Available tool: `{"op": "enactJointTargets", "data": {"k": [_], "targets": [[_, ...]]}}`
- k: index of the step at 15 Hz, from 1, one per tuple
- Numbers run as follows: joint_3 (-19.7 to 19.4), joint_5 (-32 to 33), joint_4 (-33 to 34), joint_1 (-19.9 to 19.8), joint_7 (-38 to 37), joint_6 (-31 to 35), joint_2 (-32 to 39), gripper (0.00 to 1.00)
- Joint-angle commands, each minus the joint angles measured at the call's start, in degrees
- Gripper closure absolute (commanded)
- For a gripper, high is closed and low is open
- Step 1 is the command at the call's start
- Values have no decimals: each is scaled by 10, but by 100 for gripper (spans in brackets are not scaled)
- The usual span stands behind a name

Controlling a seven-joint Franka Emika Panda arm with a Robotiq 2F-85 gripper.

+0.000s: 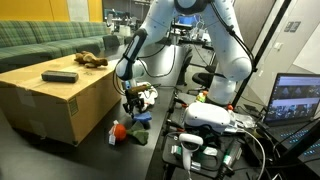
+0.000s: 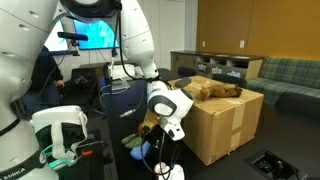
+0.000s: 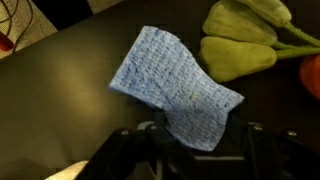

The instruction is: Put the objects on the surface on the box and the objects on the box on the counter top

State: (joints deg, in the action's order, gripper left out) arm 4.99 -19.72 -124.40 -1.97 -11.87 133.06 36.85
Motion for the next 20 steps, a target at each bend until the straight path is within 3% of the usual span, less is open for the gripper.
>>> {"op": "enactJointTargets", "data": {"k": [1, 10, 14, 20], "targets": [[-5, -12, 8, -13, 20, -57, -48, 64], [-39, 28, 49, 7, -6, -161, -206, 65], [-43, 45, 102, 12, -21, -201, -254, 65], [-27, 92, 189, 57, -110, -156, -246, 65]]}}
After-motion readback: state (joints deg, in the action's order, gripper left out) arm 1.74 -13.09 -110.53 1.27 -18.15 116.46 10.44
